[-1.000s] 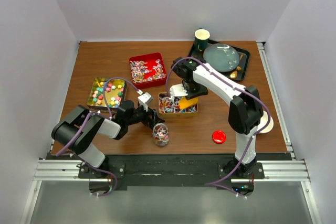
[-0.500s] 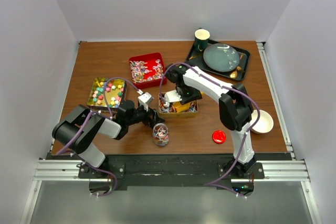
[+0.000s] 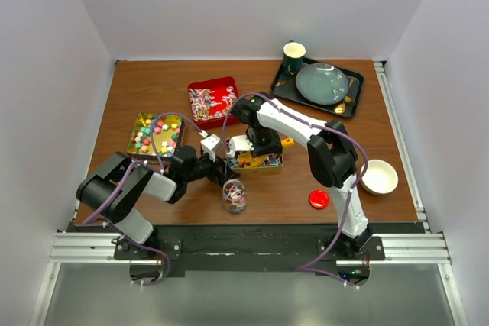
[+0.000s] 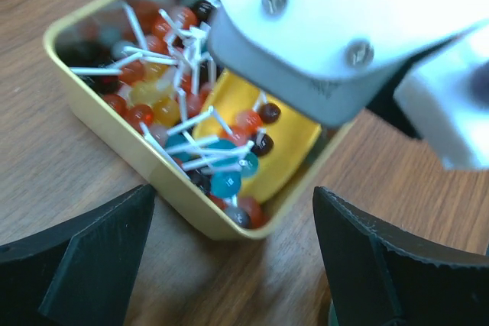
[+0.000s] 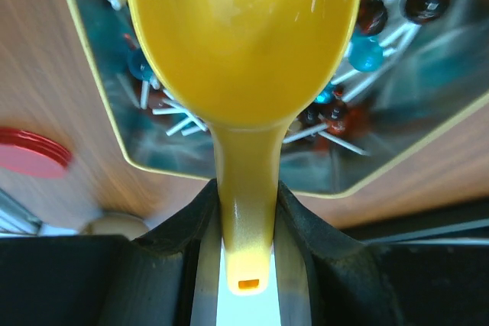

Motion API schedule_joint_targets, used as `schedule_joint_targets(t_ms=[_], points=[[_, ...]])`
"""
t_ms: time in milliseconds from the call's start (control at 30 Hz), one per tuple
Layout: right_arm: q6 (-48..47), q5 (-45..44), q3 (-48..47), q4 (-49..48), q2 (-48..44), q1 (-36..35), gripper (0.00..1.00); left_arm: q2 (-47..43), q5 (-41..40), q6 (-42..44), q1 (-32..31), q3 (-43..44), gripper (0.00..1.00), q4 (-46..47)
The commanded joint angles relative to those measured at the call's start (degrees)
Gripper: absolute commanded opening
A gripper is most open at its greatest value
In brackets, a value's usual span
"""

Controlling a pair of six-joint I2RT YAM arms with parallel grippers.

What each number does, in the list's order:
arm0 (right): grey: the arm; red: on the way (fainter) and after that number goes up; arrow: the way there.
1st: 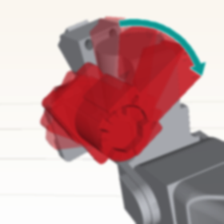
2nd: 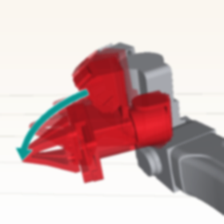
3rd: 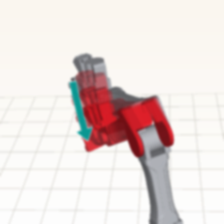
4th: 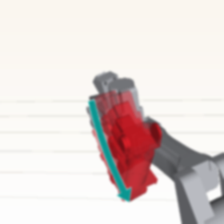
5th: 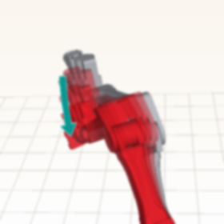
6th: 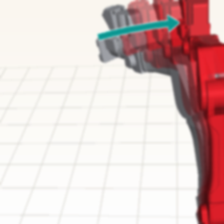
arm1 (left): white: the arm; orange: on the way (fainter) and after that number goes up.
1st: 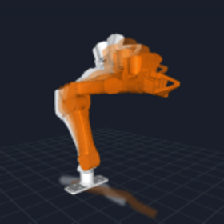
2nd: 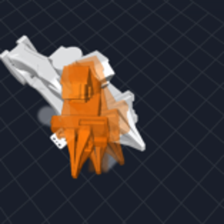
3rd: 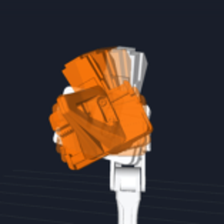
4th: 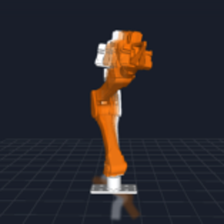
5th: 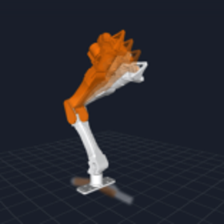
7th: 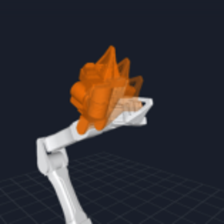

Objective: Pack the candies
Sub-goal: Scoop the fake candies from the storage box.

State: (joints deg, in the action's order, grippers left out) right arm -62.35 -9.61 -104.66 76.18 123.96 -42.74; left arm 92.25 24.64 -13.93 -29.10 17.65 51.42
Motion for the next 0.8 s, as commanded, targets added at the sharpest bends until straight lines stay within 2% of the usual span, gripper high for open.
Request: schedule_joint_targets(t_ms=[0,333,500,767], points=[[4.07,7.49,4.45,-1.98,-2.05,-0.76,0.00,1.97,-2.85,0.22,1.06,-0.69,0.90,-5.27],[7.59,14.00,16.93,-15.09,-10.75,0.73,0.00,-2.07,0.57,0.75,4.58,-0.16,0.90,-6.24],[8.82,13.21,18.62,-18.00,-11.64,0.73,0.00,-6.81,4.09,1.54,7.83,0.19,0.90,-11.16],[9.26,11.89,20.99,-20.01,-13.48,0.82,0.00,-16.90,14.01,2.60,12.13,1.77,0.90,-21.18]])
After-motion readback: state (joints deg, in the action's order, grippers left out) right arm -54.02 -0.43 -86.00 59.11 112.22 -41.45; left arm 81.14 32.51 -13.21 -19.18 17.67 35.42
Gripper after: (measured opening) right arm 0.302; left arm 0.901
